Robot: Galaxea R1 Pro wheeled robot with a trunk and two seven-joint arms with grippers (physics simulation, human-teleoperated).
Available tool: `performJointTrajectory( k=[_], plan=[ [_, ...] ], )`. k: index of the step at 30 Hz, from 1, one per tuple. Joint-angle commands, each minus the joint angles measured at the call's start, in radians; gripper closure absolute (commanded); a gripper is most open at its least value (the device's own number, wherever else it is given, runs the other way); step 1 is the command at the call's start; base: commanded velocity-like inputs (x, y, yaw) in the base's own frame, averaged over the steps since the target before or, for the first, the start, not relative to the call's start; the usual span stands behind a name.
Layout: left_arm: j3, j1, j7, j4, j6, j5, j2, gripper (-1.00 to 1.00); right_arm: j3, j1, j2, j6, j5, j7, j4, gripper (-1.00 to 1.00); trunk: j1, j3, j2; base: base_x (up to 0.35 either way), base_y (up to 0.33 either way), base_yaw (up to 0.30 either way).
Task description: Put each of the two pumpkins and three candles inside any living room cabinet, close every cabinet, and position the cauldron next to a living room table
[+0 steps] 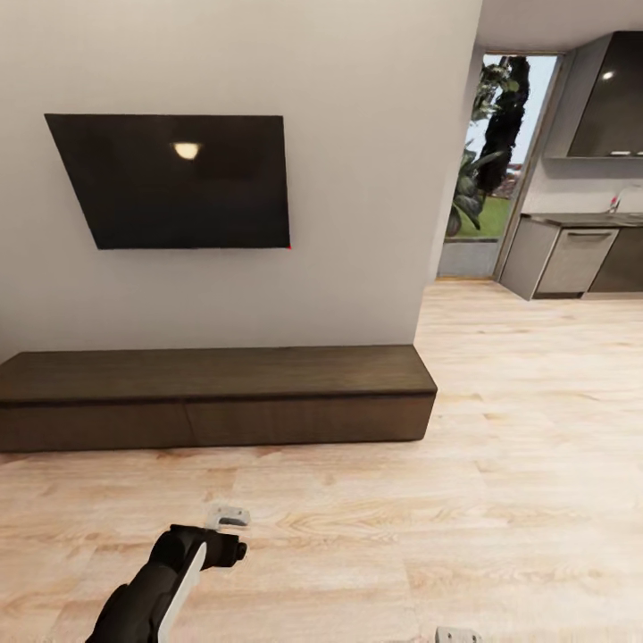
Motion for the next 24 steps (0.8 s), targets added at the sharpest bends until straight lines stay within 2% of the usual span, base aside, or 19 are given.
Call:
performJointTrajectory(
  k=[1,3,7,9,12,13,14,15,16,17,19,20,21,22,23,24],
  plan=[
    [0.026,0.004,-0.001,-0.067,0.043,0.004,0.003,-1.0,0.0,0.0,-0.001,0.006,-0.004,-0.004,-0.003,-1.0,0.004,-0.004,-0.008,0.0,0.0,0.0],
    [0.05,0.007,-0.003,-0.108,0.103,0.005,0.005,-1.0,0.0,0.0,0.0,0.004,-0.004,-0.003,-0.003,-1.0,0.012,-0.011,-0.022,0.0,0.0,0.0],
    [0.089,0.008,-0.005,-0.148,0.137,0.01,0.008,-1.0,-0.001,0.0,0.0,0.003,-0.005,-0.002,-0.003,-1.0,0.027,-0.023,-0.05,0.0,0.0,0.0],
    [0.112,0.008,-0.005,-0.16,0.148,0.033,0.009,-1.0,-0.001,0.0,0.0,0.002,-0.005,-0.002,-0.003,-1.0,0.035,-0.029,-0.064,0.0,0.0,0.0],
    [0.144,0.01,-0.005,-0.196,0.171,0.125,0.015,-1.0,-0.002,0.0,0.0,-0.03,-0.006,-0.004,-0.002,-1.0,0.046,-0.039,-0.085,0.0,0.0,0.0],
    [0.148,0.01,-0.005,-0.212,0.175,0.157,0.021,-1.0,-0.002,0.0,0.0,-0.049,-0.006,-0.003,-0.002,-1.0,0.05,-0.042,-0.092,0.0,0.0,0.0],
    [0.148,0.01,-0.005,-0.221,0.176,0.172,0.025,-1.0,-0.003,0.0,0.0,-0.06,-0.007,-0.002,-0.002,-1.0,0.054,-0.045,-0.099,0.0,0.0,0.0],
    [0.147,0.011,-0.005,-0.253,0.179,0.215,0.039,-1.0,-0.004,0.0,0.0,-0.088,-0.019,0.006,-0.007,-1.0,0.058,-0.048,-0.106,0.0,0.0,0.0],
    [0.147,0.011,-0.005,-0.265,0.18,0.23,0.043,-1.0,-0.005,0.0,0.0,-0.095,-0.029,0.012,-0.009,-1.0,0.061,-0.051,-0.113,0.0,0.0,0.0],
    [0.147,0.013,-0.005,-0.29,0.182,0.26,0.051,-1.0,-0.005,0.001,0.0,-0.102,-0.061,0.034,-0.015,-1.0,0.065,-0.054,-0.12,0.0,0.0,0.0],
    [0.147,0.02,-0.005,-0.334,0.184,0.332,0.061,-1.0,-0.006,0.0,-0.003,-0.095,-0.166,0.107,-0.041,-1.0,0.073,-0.061,-0.134,0.0,0.0,0.0],
    [0.148,0.023,-0.005,-0.343,0.184,0.351,0.065,-1.0,-0.006,0.0,-0.004,-0.088,-0.2,0.13,-0.05,-1.0,0.077,-0.064,-0.141,0.0,0.0,0.0],
    [0.147,0.028,-0.005,-0.355,0.185,0.391,0.076,-1.0,-0.007,0.0,-0.007,-0.067,-0.273,0.178,-0.07,-1.0,0.081,-0.067,-0.148,0.0,0.0,0.0],
    [0.146,0.03,-0.005,-0.36,0.185,0.411,0.084,-1.0,-0.008,0.0,-0.01,-0.04,-0.353,0.229,-0.089,-1.0,0.084,-0.07,-0.155,0.0,0.0,0.0],
    [0.144,0.032,-0.005,-0.367,0.185,0.454,0.101,-1.0,-0.008,0.0,-0.011,-0.027,-0.394,0.255,-0.097,-1.0,0.088,-0.073,-0.162,0.0,0.0,0.0],
    [0.142,0.034,-0.005,-0.372,0.185,0.5,0.121,-1.0,-0.008,0.0,-0.016,-0.007,-0.476,0.303,-0.109,-1.0,0.092,-0.076,-0.169,0.0,0.0,0.0]
  ],
)
